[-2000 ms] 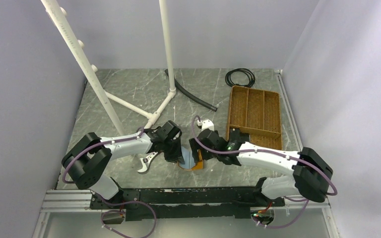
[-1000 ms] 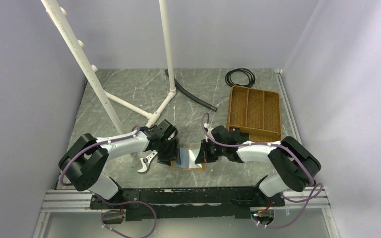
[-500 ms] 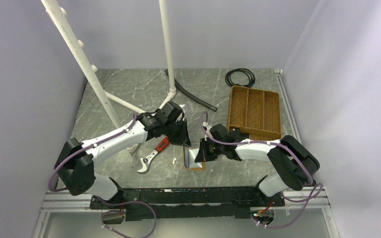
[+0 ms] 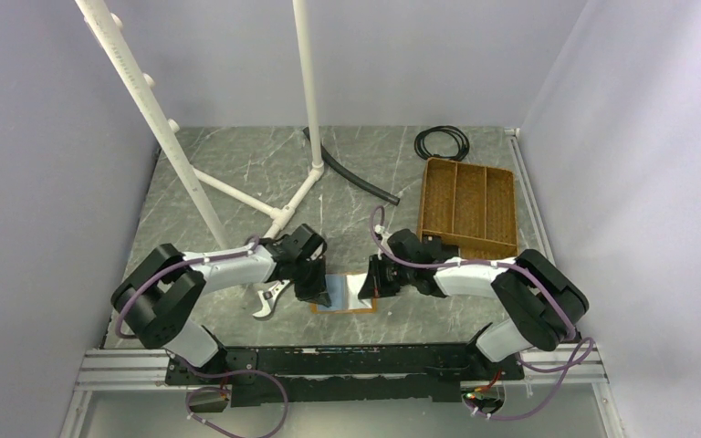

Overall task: Put the credit cards into the card holder
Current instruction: Open the card holder at the center of the board, then pick up the credit card from the storage box.

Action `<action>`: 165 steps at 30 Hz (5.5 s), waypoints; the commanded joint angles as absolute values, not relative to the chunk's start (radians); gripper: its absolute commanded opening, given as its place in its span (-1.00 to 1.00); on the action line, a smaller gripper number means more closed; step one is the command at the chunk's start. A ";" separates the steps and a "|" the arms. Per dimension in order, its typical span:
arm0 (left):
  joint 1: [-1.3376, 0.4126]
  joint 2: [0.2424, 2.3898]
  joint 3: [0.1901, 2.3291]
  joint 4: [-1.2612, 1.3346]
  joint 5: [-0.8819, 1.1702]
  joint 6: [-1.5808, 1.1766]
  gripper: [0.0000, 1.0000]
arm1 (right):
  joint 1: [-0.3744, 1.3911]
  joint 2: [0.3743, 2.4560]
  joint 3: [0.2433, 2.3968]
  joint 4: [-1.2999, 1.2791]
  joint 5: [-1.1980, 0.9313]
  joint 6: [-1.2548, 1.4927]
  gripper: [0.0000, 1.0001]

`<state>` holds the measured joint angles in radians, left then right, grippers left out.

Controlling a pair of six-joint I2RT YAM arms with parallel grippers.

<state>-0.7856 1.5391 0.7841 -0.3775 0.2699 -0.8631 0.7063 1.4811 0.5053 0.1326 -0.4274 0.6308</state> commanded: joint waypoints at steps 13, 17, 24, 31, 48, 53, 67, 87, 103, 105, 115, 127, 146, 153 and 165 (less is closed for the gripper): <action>-0.721 1.515 0.677 -0.324 0.255 -0.866 -1.00 | 0.854 1.423 0.713 -0.149 -0.232 0.574 -0.88; -0.723 1.509 0.674 -0.322 0.253 -0.875 -1.00 | 0.828 1.435 0.708 -0.059 -0.302 0.590 -0.69; -0.730 1.517 0.664 -0.316 0.241 -0.869 -1.00 | 0.701 1.559 0.522 0.124 -0.389 0.595 -0.74; -0.731 1.515 0.688 -0.353 0.255 -0.840 -1.00 | 0.731 1.470 0.563 -0.023 -0.289 0.577 -0.81; -0.687 1.477 0.666 -0.219 0.333 -0.882 -1.00 | 0.709 1.513 0.446 0.158 -0.391 0.624 -0.72; -0.670 1.498 0.598 -0.235 0.291 -0.861 -1.00 | 0.713 1.479 0.478 0.070 -0.340 0.586 -0.73; -0.680 1.422 0.606 -0.245 0.295 -0.842 -1.00 | 0.727 1.484 0.555 0.086 -0.412 0.645 -0.63; -0.701 1.350 0.723 -0.392 0.296 -0.783 -0.86 | 0.712 1.312 0.720 -0.210 -0.249 0.591 -0.43; -0.722 1.339 0.838 -0.464 0.334 -0.751 -0.63 | 0.174 1.095 0.717 -0.513 -0.080 0.511 0.79; -0.723 1.346 0.839 -0.459 0.339 -0.752 -0.62 | 0.157 1.099 0.704 -0.504 -0.106 0.498 0.80; -0.753 1.406 0.855 -0.423 0.349 -0.765 -0.61 | 0.110 1.134 0.662 -0.456 -0.189 0.454 0.61; -0.780 1.446 0.871 -0.406 0.348 -0.776 -0.61 | 0.110 1.140 0.658 -0.413 -0.242 0.418 0.14; -0.798 1.478 0.887 -0.398 0.353 -0.778 -0.62 | 0.110 1.146 0.664 -0.429 -0.192 0.420 0.08; -0.801 1.473 0.888 -0.404 0.348 -0.777 -0.61 | 0.109 1.171 0.670 -0.385 -0.237 0.402 0.11; -0.823 1.511 0.911 -0.387 0.357 -0.785 -0.62 | 0.110 1.147 0.666 -0.361 -0.290 0.402 -0.04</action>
<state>-0.8116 1.5032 0.8650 -0.4145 0.3431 -0.7757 0.1089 1.1759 0.6544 -0.4160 -0.2451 0.4076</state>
